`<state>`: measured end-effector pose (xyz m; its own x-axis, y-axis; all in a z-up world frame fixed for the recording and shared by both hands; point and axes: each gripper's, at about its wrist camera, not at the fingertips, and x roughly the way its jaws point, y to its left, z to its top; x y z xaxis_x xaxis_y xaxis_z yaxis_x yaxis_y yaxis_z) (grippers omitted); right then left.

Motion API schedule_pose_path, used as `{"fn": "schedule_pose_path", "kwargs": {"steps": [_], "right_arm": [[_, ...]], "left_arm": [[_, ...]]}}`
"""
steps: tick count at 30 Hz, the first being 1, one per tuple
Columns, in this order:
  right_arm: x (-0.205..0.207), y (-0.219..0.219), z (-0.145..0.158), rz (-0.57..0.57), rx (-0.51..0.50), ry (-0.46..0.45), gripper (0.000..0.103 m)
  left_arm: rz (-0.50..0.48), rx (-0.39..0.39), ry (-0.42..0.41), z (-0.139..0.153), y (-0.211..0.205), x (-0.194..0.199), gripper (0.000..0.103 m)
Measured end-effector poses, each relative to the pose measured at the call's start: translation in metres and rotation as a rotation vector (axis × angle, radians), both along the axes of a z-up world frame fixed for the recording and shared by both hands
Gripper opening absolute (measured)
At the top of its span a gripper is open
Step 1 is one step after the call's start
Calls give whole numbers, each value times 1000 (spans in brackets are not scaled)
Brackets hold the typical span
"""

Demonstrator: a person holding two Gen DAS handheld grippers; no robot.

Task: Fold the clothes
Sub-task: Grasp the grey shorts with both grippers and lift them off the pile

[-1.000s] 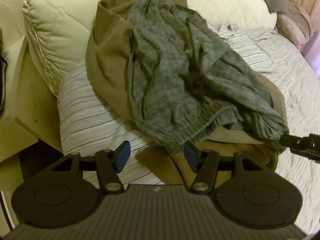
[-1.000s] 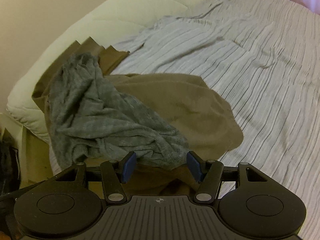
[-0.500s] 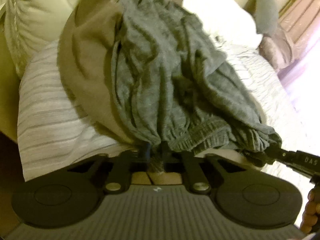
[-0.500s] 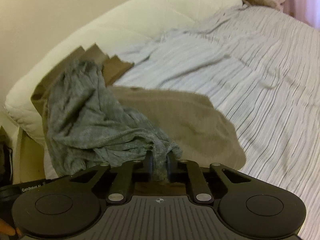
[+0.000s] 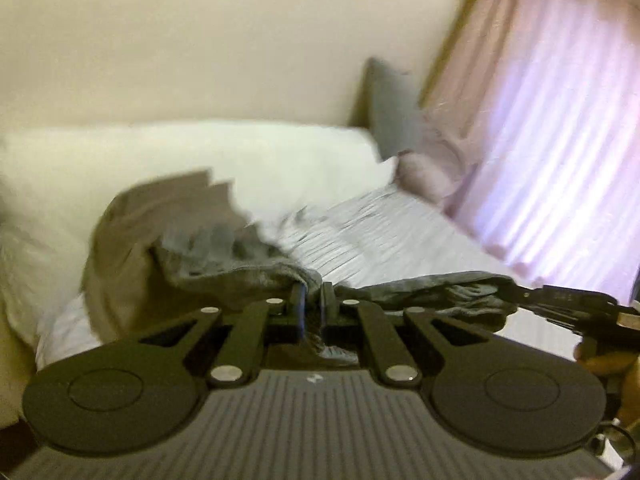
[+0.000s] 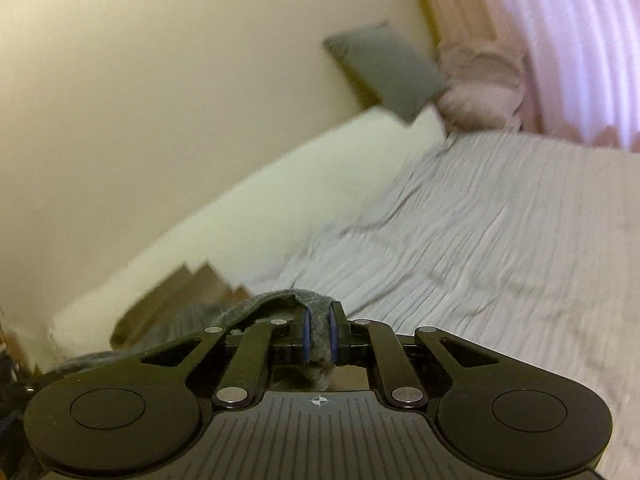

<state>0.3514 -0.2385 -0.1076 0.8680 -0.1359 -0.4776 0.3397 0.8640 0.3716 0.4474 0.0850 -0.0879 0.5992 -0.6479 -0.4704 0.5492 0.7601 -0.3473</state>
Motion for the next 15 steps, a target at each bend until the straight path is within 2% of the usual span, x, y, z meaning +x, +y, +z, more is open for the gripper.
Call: {"fn": "schedule_pose_path", "kwargs": {"steps": [6, 10, 15], "right_arm": [[-97, -23, 44, -151, -28, -72, 7], [-173, -39, 66, -253, -50, -104, 7], [-275, -57, 99, -381, -105, -143, 7]], "left_arm": [[-165, -74, -75, 50, -31, -68, 4], [-282, -111, -98, 68, -64, -120, 4], [-393, -164, -77, 81, -111, -185, 4]]}}
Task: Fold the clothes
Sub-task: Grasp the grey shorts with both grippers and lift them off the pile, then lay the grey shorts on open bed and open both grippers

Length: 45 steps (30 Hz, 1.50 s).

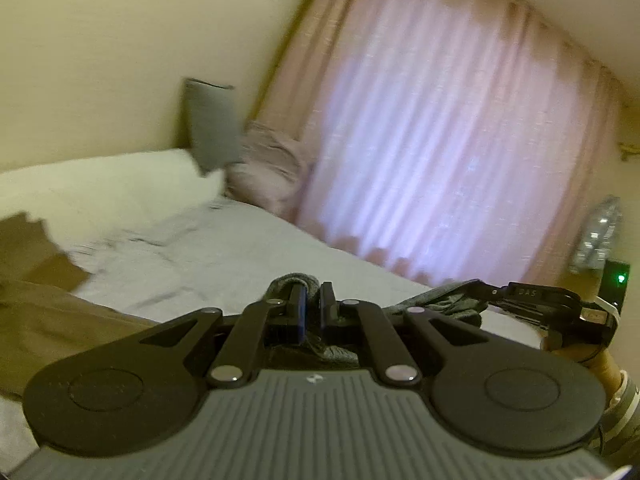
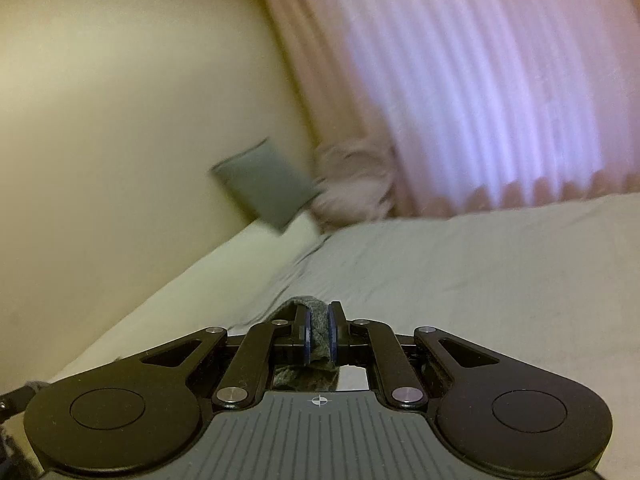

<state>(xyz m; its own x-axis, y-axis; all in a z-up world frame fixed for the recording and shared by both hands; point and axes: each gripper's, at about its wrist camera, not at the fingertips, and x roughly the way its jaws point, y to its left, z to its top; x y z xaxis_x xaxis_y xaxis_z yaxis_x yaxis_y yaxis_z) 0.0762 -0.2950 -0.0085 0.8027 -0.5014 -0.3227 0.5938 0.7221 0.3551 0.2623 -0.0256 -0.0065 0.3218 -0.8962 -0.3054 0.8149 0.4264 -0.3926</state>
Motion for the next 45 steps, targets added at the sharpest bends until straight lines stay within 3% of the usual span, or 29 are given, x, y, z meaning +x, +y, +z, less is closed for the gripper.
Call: {"fn": "schedule_pose_path", "kwargs": {"steps": [10, 12, 14, 15, 16, 17, 18, 20, 23, 26, 31, 37, 45], "right_arm": [[-225, -39, 61, -259, -101, -60, 7], [-268, -40, 67, -270, -76, -19, 8], [-308, -41, 64, -267, -14, 71, 8], [-326, -38, 60, -277, 11, 113, 14], [-344, -33, 52, -302, 28, 153, 27], [-362, -26, 44, -325, 43, 191, 66], [-377, -16, 34, -341, 44, 219, 88], [-405, 4, 14, -370, 53, 275, 88], [-433, 27, -22, -404, 164, 362, 88], [-455, 42, -51, -459, 295, 396, 88], [-467, 69, -70, -503, 391, 421, 88], [-436, 106, -77, -536, 441, 424, 88], [-385, 160, -105, -605, 529, 428, 88]], "left_arm": [[-254, -119, -40, 33, -100, -144, 4], [-315, -125, -35, 36, -112, -177, 4], [-360, -69, 1, 26, -118, -207, 6], [-378, -37, 20, 21, -121, -222, 8], [-389, 4, 33, 13, -121, -235, 10], [-390, 60, 42, 2, -121, -246, 15], [-384, 120, 53, -10, -119, -256, 16], [-367, 235, 83, -35, -111, -269, 16], [-318, 376, 148, -73, -98, -274, 16], [-276, 459, 194, -93, -87, -272, 16], [-340, 514, 143, -100, -92, -273, 23], [-449, 563, 82, -94, -104, -279, 33], [-541, 695, 8, -110, -88, -264, 35]]}}
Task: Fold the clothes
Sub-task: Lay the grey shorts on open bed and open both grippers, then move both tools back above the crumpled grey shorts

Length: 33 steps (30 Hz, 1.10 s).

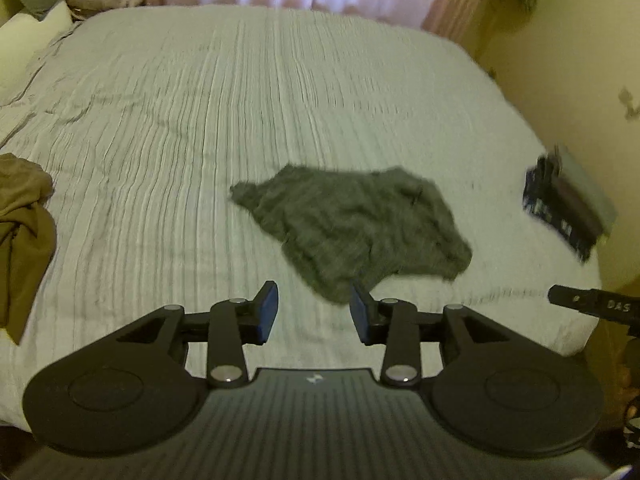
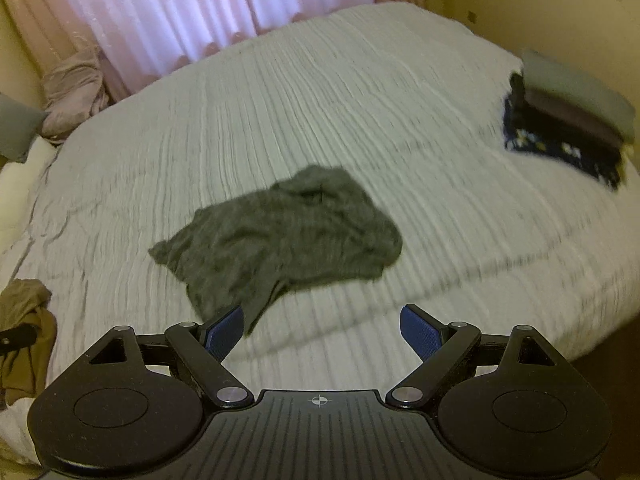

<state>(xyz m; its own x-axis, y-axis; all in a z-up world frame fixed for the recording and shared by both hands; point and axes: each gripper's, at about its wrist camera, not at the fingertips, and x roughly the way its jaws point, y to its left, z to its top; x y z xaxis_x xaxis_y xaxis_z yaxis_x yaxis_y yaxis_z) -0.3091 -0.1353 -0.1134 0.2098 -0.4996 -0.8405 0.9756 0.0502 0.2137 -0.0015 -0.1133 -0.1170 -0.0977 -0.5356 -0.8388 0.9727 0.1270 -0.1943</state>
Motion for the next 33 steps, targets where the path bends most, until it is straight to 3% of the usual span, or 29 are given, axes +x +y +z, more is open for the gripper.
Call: {"fn": "schedule_pose_path", "kwargs": {"steps": [7, 15, 24, 33], "right_arm": [[12, 58, -19, -96, 69, 25, 88], [16, 96, -25, -149, 111, 49, 88], [11, 83, -28, -128, 104, 43, 88], [-11, 37, -36, -66, 76, 16, 88]], "left_arm": [[-103, 58, -53, -22, 12, 7, 36], [-179, 86, -44, -36, 19, 1, 36], [-178, 78, -50, -35, 8, -18, 36], [-137, 67, -51, -40, -13, -45, 37]]}}
